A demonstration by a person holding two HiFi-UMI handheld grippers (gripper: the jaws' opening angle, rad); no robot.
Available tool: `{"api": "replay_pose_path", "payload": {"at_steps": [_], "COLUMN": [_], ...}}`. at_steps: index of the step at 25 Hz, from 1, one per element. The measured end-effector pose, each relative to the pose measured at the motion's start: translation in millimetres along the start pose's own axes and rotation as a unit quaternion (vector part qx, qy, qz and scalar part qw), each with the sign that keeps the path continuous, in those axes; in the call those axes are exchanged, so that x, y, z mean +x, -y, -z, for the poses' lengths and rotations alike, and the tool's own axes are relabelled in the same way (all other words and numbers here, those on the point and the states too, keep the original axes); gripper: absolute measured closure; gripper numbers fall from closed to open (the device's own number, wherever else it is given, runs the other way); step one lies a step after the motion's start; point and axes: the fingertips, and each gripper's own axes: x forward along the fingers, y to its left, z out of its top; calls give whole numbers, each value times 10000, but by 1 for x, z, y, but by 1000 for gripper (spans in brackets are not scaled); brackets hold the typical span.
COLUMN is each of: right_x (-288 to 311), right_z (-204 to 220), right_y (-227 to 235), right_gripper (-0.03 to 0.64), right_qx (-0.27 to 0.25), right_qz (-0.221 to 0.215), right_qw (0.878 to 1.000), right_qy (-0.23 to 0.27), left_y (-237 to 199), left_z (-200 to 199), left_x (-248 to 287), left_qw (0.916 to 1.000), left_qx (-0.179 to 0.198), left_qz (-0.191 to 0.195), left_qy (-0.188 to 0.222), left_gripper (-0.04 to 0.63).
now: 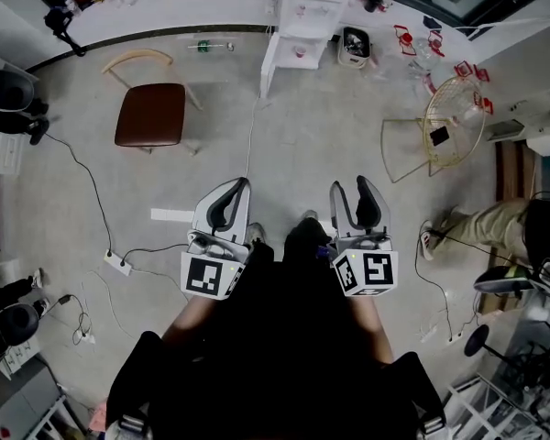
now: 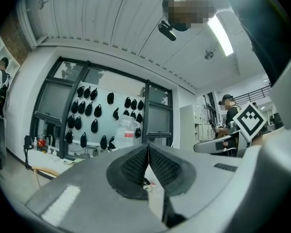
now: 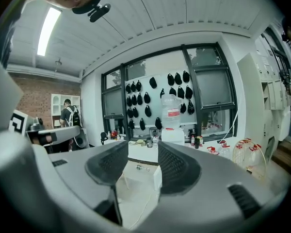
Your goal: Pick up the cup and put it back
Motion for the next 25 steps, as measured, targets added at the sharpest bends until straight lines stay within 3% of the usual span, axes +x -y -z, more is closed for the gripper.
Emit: {"api": "replay_pose_path", "payload": {"at_steps": [9,25], "right_x": [74,294], "right_z": [11,-17], "right_y": [33,177], "right_gripper": [399,367], "right_qx": [6,-125], "right_qz": [-90,-564], "right_qw": [9998,9970], "right_qy": [-183,-509], "left_y": [-27,-77], "left_z": [21,14], "left_x": [65,304], "left_qw": [9997,9978], "left_qx": [-80,97], "left_qz": [-105,-579], "left_qy": [-218,-301], "left_gripper": [588,588]}}
